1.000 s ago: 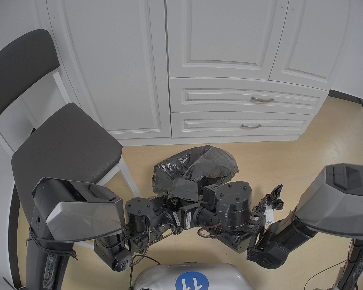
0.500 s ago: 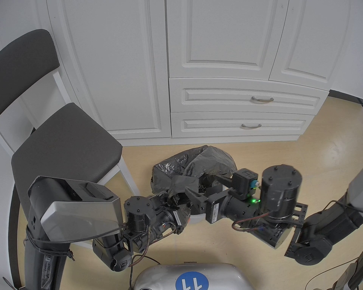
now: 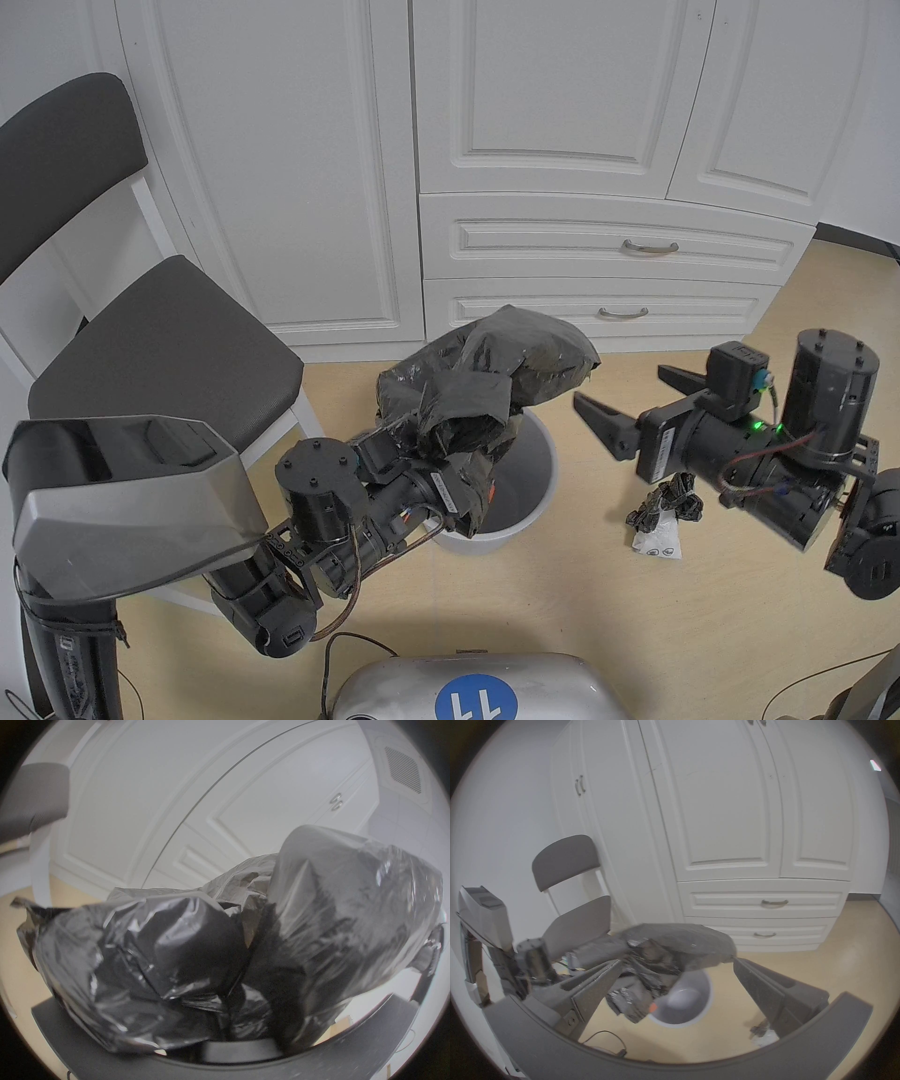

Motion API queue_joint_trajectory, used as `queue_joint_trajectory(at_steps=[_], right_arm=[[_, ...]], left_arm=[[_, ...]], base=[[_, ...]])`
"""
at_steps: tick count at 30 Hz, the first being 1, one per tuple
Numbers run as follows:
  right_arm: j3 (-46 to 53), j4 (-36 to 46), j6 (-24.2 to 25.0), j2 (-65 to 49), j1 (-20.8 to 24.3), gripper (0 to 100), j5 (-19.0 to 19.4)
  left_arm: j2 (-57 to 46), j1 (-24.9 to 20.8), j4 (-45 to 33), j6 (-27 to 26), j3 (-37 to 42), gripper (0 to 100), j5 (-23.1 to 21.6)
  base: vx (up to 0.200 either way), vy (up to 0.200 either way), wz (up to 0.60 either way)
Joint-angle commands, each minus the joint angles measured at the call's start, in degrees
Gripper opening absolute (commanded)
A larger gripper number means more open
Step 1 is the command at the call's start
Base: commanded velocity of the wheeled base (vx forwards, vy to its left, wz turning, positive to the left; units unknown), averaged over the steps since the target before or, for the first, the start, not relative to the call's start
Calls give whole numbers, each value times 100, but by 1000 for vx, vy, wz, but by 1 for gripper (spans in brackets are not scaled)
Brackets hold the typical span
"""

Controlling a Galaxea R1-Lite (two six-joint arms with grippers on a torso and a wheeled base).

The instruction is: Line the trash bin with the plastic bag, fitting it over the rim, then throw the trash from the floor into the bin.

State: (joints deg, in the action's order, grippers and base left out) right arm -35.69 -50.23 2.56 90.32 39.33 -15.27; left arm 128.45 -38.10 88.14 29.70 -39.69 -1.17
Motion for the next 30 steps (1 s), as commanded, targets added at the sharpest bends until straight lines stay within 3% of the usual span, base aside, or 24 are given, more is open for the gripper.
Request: queue_joint_trajectory(at_steps=[1,8,17,18,20,24,26,28,30], right_arm=[[1,215,-177,-489,-654,100,51],[-69,294,-282,-436,-1296,100,218],[-298,312,-265,-146,-1964,100,649],[-500,672,-80,-199,-2184,100,983],[-702,1111,342,-296,-2298,100,1387],[-1018,1771,957,-542,-2421,100,1905],[-1388,2456,1502,-744,-2649,100,2459],[-1493,2641,1642,-814,-2746,100,2652],[-1625,2860,1809,-876,-2957,100,3022]], left_arm=[[-778,-251,2,19,-83,0,-129],[-1358,-770,-16,80,5,0,38],[-2096,-1640,-104,520,1139,0,56],[-2237,-1534,-816,608,1236,0,-437],[-2448,-1253,-1326,889,1122,0,-709],[-2720,-972,-1835,1495,814,0,-920],[-2852,-532,-2152,1908,542,0,-1131],[-2852,-321,-2187,1943,489,0,-1245],[-2764,268,-2187,1943,375,0,-1817]], base=[[0,0,0],[0,0,0],[0,0,0],[0,0,0],[0,0,0],[0,0,0],[0,0,0],[0,0,0],[0,0,0]])
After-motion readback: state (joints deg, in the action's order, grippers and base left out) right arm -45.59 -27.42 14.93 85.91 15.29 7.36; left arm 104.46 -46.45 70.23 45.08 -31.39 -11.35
